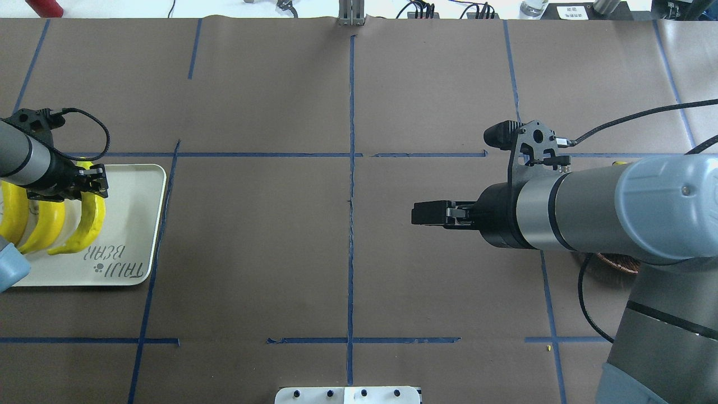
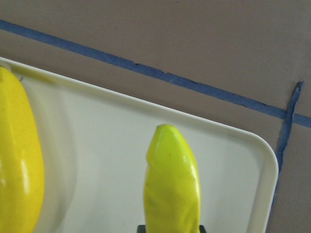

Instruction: Transfer all bananas from basket to plate

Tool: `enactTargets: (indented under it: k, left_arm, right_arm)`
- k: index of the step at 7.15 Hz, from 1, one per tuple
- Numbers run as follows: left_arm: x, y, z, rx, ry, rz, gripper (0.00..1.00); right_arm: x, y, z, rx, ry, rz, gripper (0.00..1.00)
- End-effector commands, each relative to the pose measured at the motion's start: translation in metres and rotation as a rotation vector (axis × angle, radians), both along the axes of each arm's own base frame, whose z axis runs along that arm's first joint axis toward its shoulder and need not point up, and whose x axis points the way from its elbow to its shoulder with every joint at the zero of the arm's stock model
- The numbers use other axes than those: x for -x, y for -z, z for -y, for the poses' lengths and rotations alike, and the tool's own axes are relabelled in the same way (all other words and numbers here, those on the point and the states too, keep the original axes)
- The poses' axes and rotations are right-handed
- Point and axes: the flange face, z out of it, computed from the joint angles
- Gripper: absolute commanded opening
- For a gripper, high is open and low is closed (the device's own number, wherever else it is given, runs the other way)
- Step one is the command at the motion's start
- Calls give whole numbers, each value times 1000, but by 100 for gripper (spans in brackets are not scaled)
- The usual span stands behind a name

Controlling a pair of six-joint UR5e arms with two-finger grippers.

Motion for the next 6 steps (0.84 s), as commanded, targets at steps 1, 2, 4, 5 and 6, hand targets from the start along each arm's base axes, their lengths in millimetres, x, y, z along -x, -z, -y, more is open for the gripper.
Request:
enactTargets:
  k: [1, 2, 4, 5, 6]
  left_arm:
    - [-1, -21, 2, 22, 1, 25, 0]
    - [-1, -26, 3, 27, 2, 32, 11]
    - [-4, -24, 7, 11, 11, 32, 100]
    - [-4, -24, 7, 8, 15, 33, 100]
    - [-6, -8, 8, -12, 18, 12, 100]
  right_arm:
    - [-5, 4, -2, -5, -2, 12, 100]
    - [-5, 4, -2, -5, -4, 12, 100]
    - [-17, -12, 4, 11, -26, -17, 100]
    - [-33, -32, 13, 39, -42, -53, 100]
    - [-65, -66, 26, 97, -41, -99, 100]
